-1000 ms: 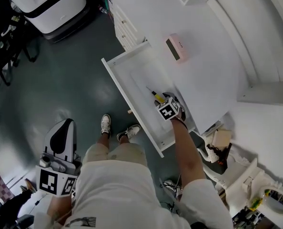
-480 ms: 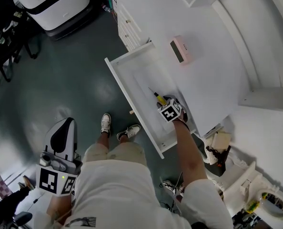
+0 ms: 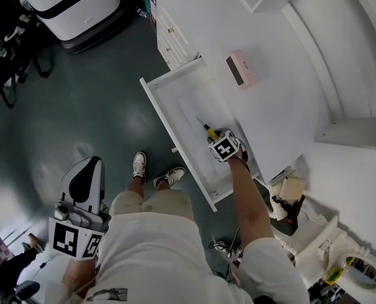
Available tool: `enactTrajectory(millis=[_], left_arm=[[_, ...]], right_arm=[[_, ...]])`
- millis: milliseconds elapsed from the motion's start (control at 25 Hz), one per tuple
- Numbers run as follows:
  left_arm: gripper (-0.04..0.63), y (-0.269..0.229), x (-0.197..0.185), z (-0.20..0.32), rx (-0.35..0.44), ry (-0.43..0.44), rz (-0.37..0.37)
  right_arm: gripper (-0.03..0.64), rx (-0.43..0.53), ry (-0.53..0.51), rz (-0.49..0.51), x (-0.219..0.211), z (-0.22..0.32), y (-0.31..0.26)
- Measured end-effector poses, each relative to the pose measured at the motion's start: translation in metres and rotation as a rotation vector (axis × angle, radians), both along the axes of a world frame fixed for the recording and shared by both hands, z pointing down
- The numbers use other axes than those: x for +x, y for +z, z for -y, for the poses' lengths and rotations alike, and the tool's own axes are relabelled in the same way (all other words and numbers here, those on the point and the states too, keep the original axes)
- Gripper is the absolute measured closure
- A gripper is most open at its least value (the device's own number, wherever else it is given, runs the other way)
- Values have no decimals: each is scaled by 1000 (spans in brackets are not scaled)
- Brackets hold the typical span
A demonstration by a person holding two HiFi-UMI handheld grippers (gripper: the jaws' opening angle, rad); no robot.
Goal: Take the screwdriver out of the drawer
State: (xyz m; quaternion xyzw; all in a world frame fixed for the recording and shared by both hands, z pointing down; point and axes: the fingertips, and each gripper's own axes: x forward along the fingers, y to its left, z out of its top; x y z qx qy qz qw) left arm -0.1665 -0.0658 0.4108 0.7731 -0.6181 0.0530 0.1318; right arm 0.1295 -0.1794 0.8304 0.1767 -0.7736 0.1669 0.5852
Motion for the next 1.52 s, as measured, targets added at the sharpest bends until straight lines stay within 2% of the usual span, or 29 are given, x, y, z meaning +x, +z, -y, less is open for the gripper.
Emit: enactTrajectory(millis=[360,720,1040,1520], left_arm=[[580,-4,1,1,7,17,3],[580,-8,1,2,11,44,9],[580,-11,6,2,23,83,2],[580,-30,25,16,93,188,-37]], right_arm=[[529,11,109,31,0,-1,-2],[532,36,283,73,5,2,-10],[532,55,368,106,9,-1,-22],[531,123,457,170,15,-19,-61]])
